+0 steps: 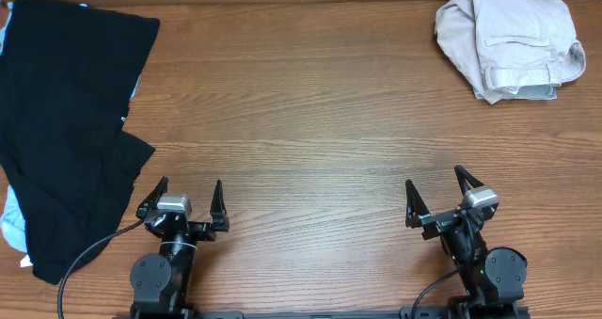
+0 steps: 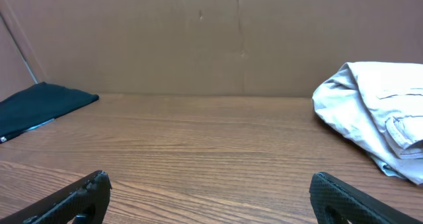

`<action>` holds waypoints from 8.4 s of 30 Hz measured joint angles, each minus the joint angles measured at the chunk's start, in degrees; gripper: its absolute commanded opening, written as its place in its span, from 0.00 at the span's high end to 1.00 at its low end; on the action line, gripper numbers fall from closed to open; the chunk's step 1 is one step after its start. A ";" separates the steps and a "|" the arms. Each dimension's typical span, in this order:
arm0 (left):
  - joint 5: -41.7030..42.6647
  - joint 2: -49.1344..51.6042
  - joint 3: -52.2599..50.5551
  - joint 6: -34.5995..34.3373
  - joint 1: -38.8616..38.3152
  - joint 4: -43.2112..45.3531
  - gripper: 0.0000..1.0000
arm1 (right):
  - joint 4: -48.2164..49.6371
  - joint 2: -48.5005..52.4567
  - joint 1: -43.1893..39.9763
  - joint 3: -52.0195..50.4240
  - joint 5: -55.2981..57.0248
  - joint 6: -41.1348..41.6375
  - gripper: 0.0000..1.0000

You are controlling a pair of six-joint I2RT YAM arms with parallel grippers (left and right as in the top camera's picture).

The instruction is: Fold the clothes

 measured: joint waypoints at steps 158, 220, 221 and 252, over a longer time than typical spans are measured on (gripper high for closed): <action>-6.60 124.63 98.75 7.21 17.81 -66.03 0.96 | -51.28 84.13 0.02 74.79 -13.68 4.50 0.01; 33.18 110.62 178.53 -11.87 -0.46 -53.13 0.96 | -32.74 89.77 16.46 74.79 -19.82 4.59 0.95; 33.20 110.62 178.53 -11.87 -0.46 -53.11 0.96 | -32.39 89.77 16.46 74.79 -19.71 4.50 0.96; 37.42 110.62 178.53 -13.57 -0.46 -50.29 0.96 | -28.06 99.60 19.98 74.82 -24.44 4.46 0.27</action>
